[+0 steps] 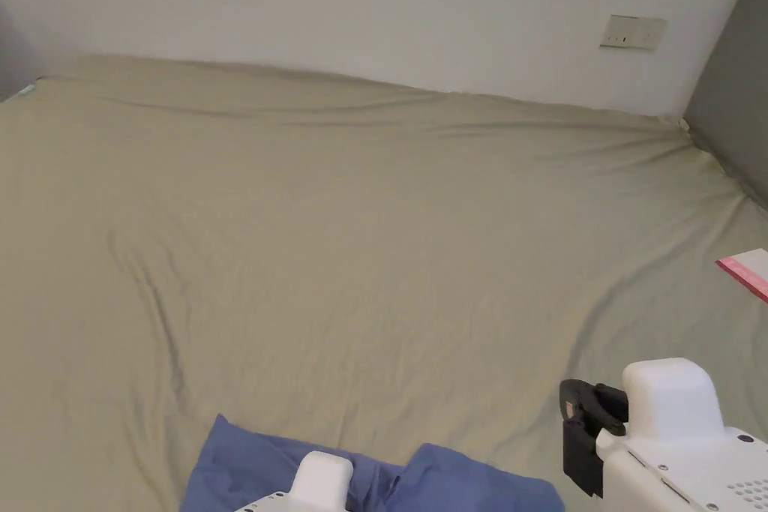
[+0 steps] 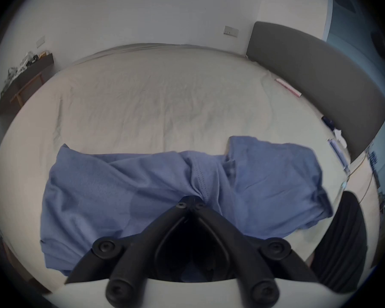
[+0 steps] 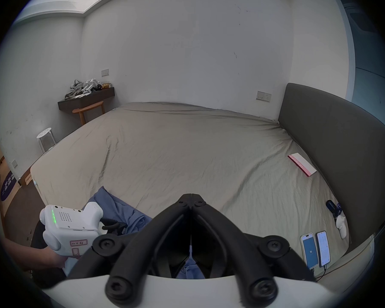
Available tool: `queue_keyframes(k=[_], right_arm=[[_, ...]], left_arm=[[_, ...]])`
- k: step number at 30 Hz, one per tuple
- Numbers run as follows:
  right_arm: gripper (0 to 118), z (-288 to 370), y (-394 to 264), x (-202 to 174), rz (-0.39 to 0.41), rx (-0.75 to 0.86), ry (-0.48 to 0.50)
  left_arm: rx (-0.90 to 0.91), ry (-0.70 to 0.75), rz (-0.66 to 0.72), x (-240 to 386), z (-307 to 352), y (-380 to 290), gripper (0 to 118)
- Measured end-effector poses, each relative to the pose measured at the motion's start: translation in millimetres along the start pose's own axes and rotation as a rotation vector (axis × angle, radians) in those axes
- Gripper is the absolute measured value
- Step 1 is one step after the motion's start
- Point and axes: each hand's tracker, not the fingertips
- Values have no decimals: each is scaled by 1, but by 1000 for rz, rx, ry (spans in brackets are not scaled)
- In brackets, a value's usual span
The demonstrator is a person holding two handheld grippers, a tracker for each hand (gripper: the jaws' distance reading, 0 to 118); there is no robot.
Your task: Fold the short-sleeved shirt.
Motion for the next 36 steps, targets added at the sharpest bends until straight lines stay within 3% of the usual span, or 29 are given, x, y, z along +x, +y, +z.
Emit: queue_keyframes(k=[3,6,11,15,19,20,26,30,33,34,35,36], right_arm=[[2,-2,1,1,-1,-1,1],[2,-3,3,1,3,-1,3],[2,-2,6,0,10,6,7],[2,-2,6,2,9,6,3],[2,-4,5,1,10,-1,4],[2,-5,5,1,12,-4,4],[2,-10,2,-4,17,-21,5],[2,-10,2,-8,23,-28,10],[2,-11,2,-9,31,-31,13],[2,-11,3,-10,32,-32,15],[2,-11,3,-10,32,-32,17],[2,-10,3,-10,31,-31,17]], left_arm=[[19,-149,58,1,10,4,0],[19,-437,208,-10,20,16,0],[101,-491,385,-67,41,34,1],[123,-415,456,-137,51,36,37],[34,-378,565,-209,42,18,110],[5,-365,598,-223,38,12,116],[-76,-423,725,-241,15,-14,117],[-94,-599,790,-215,1,-14,116],[-136,-634,733,-191,-20,-14,109],[-127,-579,643,-183,-20,-10,84],[-132,-472,573,-176,-13,-3,43],[-165,-355,507,-173,-10,0,12]])
